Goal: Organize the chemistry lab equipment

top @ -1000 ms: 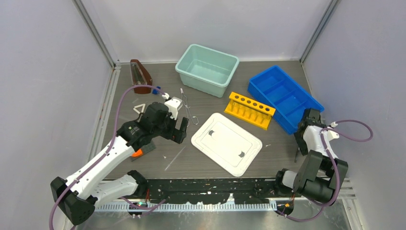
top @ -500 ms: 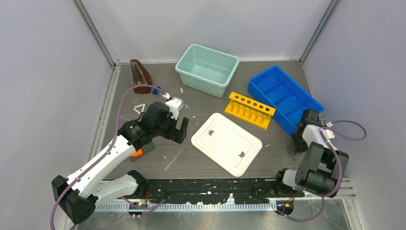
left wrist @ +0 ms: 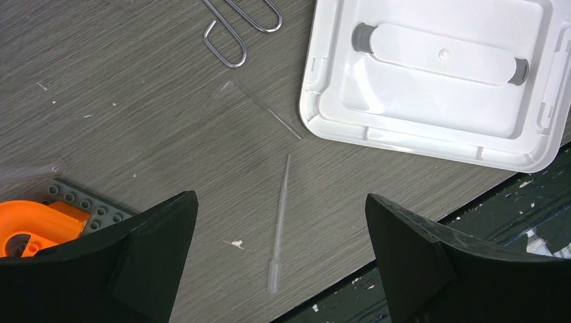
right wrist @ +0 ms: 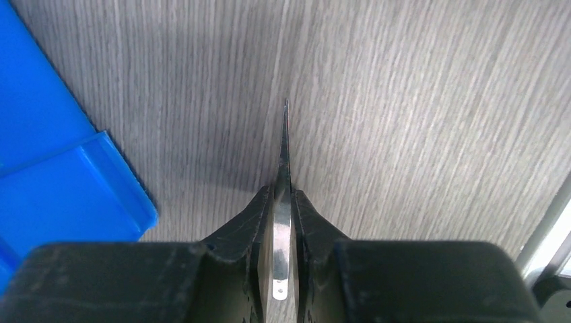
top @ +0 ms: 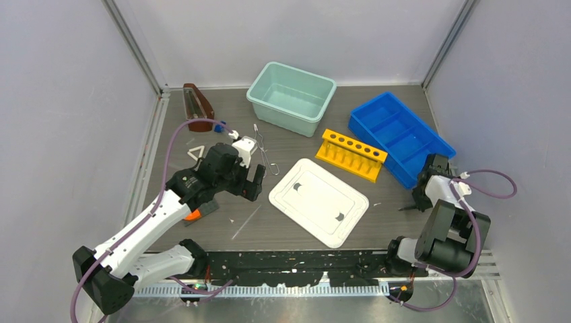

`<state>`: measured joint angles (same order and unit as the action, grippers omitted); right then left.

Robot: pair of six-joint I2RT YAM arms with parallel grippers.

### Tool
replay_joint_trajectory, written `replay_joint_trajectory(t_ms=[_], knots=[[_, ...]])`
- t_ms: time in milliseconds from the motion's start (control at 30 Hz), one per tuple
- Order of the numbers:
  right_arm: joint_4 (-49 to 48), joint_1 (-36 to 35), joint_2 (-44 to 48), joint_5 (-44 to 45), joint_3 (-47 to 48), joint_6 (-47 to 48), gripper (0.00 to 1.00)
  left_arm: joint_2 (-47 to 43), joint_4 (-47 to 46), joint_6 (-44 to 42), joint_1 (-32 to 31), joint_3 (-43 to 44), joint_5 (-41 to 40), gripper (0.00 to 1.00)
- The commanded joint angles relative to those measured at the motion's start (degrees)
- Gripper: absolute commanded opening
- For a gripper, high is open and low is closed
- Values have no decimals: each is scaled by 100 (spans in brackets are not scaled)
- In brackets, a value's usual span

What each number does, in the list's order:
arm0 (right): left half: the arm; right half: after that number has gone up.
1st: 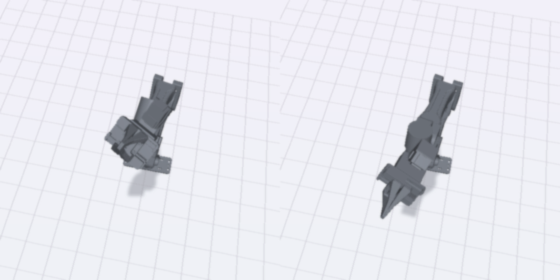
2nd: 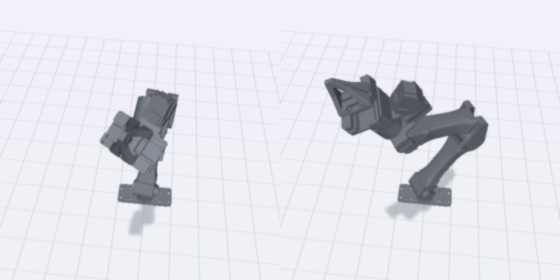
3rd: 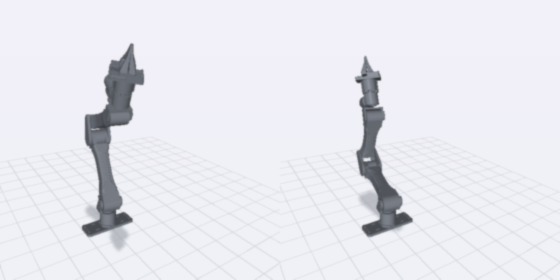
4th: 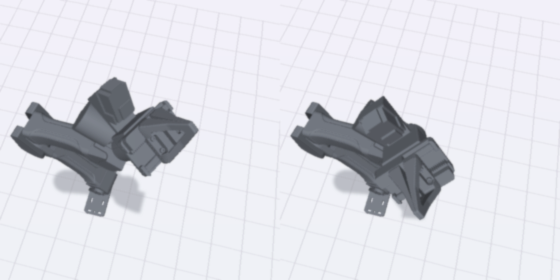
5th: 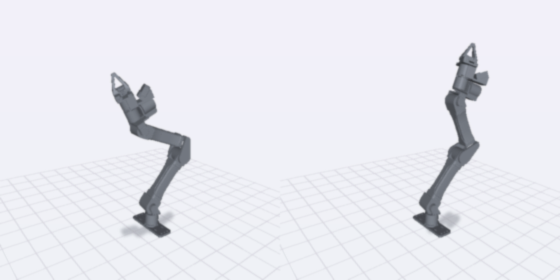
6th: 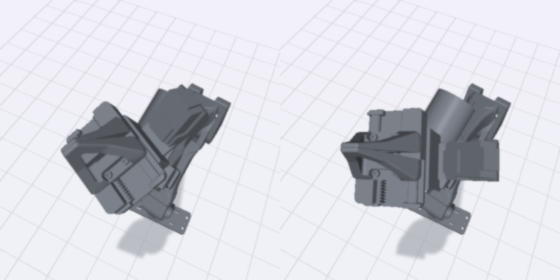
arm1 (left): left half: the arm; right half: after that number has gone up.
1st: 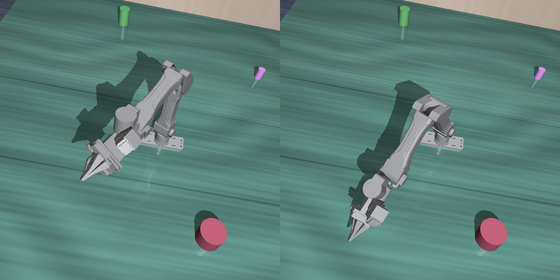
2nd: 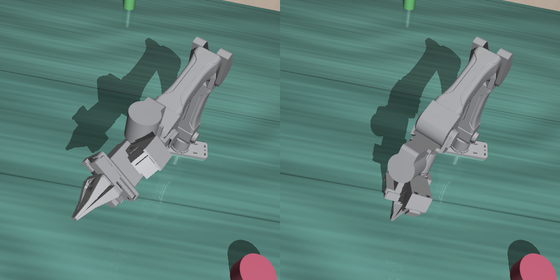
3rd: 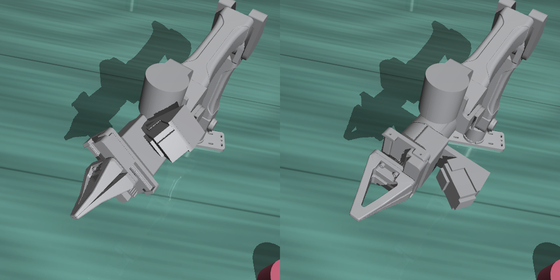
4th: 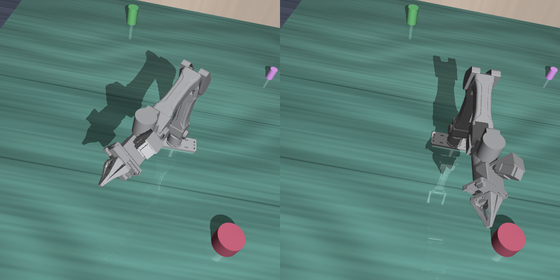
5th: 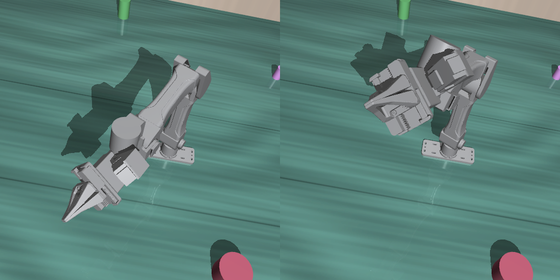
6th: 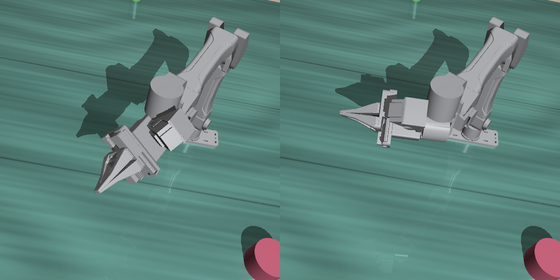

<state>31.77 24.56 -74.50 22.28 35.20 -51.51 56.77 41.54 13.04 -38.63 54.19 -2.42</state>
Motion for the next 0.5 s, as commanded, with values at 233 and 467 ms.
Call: replay_joint_trajectory(t_ms=[233, 467], knots=[[675, 40, 747, 505, 139, -232, 12, -51, -74, -3, -23, 140, -80, 100], [1316, 40, 1834, 431, 611, -211, 11, -67, -68, -3, -22, 153, -71, 100]])
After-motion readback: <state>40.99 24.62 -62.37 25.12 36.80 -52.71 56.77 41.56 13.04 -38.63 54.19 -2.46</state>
